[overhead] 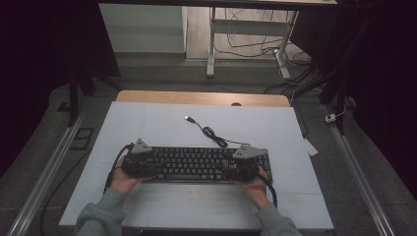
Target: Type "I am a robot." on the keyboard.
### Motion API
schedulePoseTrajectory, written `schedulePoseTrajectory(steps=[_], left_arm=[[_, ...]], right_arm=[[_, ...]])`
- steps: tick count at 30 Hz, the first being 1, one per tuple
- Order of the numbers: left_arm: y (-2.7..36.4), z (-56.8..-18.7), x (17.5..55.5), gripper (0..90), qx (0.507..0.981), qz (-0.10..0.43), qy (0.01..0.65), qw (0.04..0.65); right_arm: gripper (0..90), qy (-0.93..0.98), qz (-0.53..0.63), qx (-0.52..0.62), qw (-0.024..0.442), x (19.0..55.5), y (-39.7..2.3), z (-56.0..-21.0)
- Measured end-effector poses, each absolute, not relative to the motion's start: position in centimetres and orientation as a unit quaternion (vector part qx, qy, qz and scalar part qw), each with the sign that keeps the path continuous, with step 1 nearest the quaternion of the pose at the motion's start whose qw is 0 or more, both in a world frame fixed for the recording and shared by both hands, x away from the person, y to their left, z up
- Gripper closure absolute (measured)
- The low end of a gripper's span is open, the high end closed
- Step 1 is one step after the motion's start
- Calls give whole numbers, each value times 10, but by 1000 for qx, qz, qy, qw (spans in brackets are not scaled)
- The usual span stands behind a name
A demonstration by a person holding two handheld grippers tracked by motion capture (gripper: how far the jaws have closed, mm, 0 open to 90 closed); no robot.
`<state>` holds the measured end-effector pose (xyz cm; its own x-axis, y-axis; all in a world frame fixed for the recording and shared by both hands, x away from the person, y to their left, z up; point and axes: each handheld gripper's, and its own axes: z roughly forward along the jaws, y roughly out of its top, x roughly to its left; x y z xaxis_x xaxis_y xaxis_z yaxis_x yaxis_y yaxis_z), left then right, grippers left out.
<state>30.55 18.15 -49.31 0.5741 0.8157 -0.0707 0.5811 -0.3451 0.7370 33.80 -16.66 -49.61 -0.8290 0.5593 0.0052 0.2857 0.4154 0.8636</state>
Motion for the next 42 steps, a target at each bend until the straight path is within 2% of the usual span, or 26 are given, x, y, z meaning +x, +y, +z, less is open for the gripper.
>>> schedulePoseTrajectory(steps=[11,18,25,31,33,42], left_arm=[[180,-495,306,318,809,156,433,367],[179,-497,307,314,810,155,433,364],[180,-497,307,314,810,156,432,364],[180,-497,307,314,810,157,433,364],[180,-497,307,313,811,157,432,362],[179,-498,307,310,814,155,431,358]], right_arm=[[492,839,473,237,129,341,-145,-495],[533,851,461,224,117,343,-127,-496],[634,863,446,209,113,344,-113,-498],[848,873,436,192,107,345,-103,-498],[894,874,435,188,106,345,-100,-498],[896,888,411,184,93,346,-84,-507]])
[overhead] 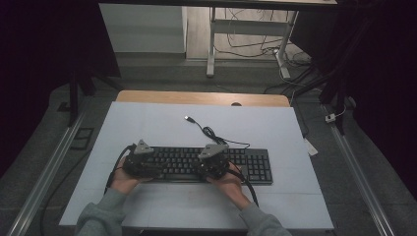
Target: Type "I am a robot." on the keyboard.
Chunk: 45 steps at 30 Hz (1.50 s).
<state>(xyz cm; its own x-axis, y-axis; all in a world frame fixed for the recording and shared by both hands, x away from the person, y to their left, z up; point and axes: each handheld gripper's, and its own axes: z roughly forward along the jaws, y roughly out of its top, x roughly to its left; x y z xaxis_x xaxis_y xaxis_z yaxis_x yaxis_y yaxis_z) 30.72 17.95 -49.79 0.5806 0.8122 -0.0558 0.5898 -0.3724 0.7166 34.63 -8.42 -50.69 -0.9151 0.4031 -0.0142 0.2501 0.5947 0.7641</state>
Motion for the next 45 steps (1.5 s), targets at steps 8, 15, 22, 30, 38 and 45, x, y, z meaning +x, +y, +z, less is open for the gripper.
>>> schedulePoseTrajectory(steps=[8,15,22,30,38,45], left_arm=[[180,-498,308,309,813,155,432,359],[180,-499,308,307,815,154,431,356],[180,-500,308,305,816,155,431,353],[180,-500,308,303,817,158,430,351],[182,-499,307,303,815,159,431,354],[182,-500,307,302,815,161,432,352]], right_arm=[[896,895,394,187,88,348,-81,-512],[896,901,384,182,88,347,-79,-515],[896,901,384,182,91,347,-79,-517],[897,895,394,183,100,346,-81,-514],[897,880,422,190,105,346,-92,-504],[678,865,442,205,118,346,-105,-499]])
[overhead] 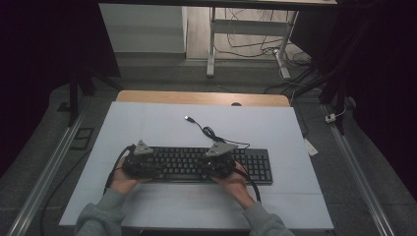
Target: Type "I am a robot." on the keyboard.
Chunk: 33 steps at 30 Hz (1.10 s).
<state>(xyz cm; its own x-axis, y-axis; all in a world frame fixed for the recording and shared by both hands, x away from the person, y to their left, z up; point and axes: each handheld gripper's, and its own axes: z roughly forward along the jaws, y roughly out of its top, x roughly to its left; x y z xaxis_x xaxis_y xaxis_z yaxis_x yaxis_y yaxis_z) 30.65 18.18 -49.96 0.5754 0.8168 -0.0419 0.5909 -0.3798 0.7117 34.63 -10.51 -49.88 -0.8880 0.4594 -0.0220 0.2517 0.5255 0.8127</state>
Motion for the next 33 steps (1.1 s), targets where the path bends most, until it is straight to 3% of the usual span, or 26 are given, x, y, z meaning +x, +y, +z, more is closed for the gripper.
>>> schedulePoseTrajectory(steps=[5,9,33], left_arm=[[182,-500,306,301,815,161,433,351],[183,-500,307,301,815,161,432,351],[186,-498,306,302,809,166,435,360]], right_arm=[[565,861,442,218,129,344,-120,-499],[526,854,444,232,142,341,-138,-497],[503,824,451,293,178,321,-225,-497]])
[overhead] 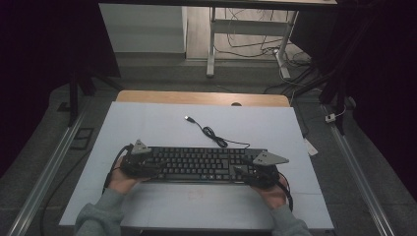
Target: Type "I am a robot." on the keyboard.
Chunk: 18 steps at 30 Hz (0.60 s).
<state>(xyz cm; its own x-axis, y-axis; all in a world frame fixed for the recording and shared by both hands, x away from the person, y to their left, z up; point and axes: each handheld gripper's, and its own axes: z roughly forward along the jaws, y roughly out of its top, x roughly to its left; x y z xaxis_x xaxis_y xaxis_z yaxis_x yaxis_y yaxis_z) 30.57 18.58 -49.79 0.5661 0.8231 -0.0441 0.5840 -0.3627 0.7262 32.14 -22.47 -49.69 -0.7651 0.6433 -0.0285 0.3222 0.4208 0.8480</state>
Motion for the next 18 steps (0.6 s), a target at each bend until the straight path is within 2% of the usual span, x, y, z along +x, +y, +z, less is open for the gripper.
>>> schedulePoseTrajectory(steps=[18], left_arm=[[189,-486,299,370,794,163,423,405]], right_arm=[[499,828,443,293,180,322,-224,-499]])
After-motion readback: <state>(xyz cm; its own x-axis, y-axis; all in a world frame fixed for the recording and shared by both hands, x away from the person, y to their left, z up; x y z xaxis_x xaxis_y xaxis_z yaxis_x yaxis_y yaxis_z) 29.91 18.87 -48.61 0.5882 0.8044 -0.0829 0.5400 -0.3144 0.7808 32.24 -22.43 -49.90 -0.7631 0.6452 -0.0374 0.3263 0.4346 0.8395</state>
